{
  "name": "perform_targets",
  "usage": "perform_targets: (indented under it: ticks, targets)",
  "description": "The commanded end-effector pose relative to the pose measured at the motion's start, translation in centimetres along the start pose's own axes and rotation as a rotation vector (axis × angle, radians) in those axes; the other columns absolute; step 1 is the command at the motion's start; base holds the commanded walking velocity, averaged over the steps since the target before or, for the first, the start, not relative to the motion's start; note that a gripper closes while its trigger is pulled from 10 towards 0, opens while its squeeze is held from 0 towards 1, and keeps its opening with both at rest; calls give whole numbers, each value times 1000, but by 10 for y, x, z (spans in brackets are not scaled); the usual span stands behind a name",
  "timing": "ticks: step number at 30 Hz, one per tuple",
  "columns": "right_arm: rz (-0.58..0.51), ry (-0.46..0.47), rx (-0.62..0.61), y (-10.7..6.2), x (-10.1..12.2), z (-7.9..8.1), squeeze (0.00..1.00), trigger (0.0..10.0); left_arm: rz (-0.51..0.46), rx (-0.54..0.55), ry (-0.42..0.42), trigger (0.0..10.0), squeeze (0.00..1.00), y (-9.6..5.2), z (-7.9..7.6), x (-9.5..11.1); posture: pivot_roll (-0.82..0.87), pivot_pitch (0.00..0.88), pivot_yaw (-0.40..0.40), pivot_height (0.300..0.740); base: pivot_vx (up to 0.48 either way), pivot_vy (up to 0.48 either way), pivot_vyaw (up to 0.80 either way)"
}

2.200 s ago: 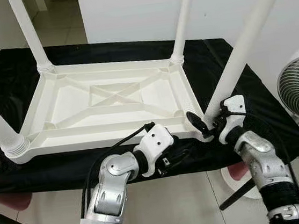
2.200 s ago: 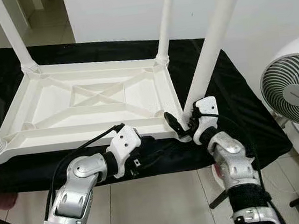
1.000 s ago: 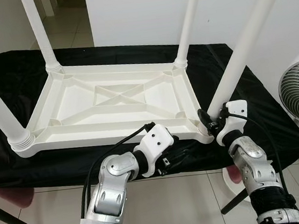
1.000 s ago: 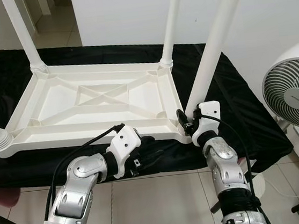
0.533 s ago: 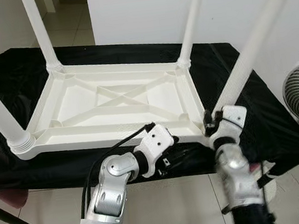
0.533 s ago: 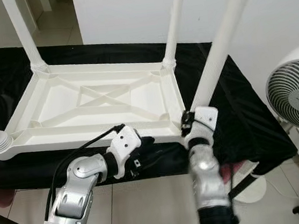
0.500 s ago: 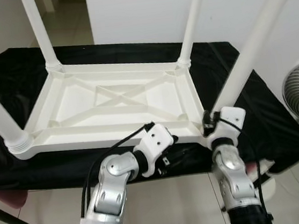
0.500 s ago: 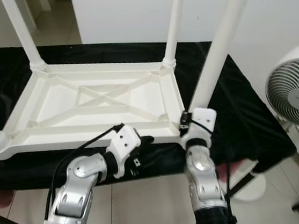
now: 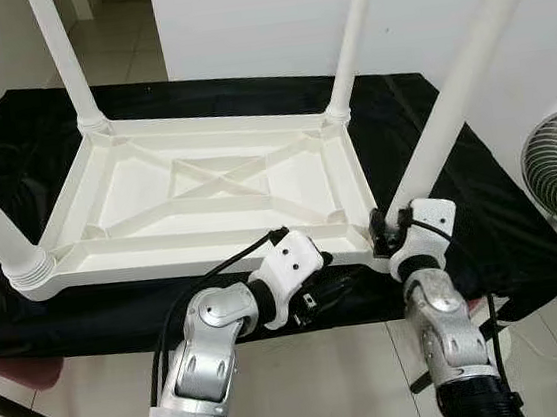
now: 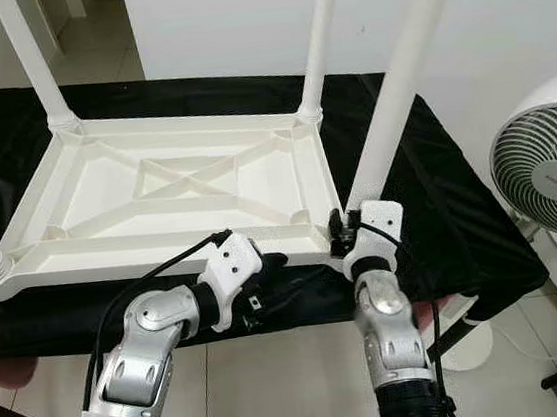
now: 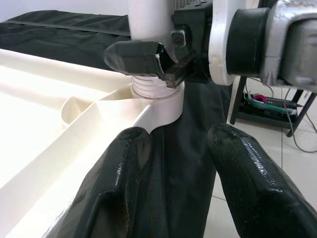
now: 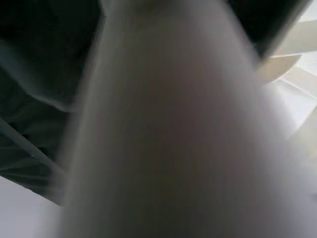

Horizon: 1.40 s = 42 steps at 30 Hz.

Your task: Building children table

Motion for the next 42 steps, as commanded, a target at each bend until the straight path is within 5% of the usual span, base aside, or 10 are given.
perform_targets:
  ticks: [1,3,4,13,25,26,42]
  targets:
    - [14,4,98,4,7,-2,1000,10000,14,230,-40,10000,0,5,11,4,76,43,-59,740,0,0,0]
    - [14,4,98,4,7,-2,1000,10000,14,230,-40,10000,0,5,11,4,76,43,-59,740,0,0,0]
    - [42,-65,288,6,15,2,0,10000,13,230,-40,10000,0,5,12,4,79,43,-55,740,0,0,0]
    - [185,-179,666,1,12,9,0,10000,15,224,-34,10000,0,3,12,4,89,41,-49,740,0,0,0]
    - [283,-216,752,8,5,-3,0,10000,12,226,-32,10000,0,3,12,5,103,34,-54,740,0,0,0]
    - [288,-216,744,10,4,-5,0,0,13,226,-33,10000,0,3,12,5,106,32,-55,740,0,0,0]
    - [299,-127,687,7,-7,-13,0,0,7,213,-28,10000,0,5,11,6,96,11,-49,740,0,0,0]
Point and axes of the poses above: a point about 5 cm out from each wrist's last joint towards the gripper, its own y axis pointing out of the wrist towards the gripper, its own x axis along the axis of the wrist's last joint, z = x × y, the point moved 2 cm from there along y, pointing out of the wrist towards the gripper, and after that the axes turned 13 degrees about y, right-handed, at the moved point
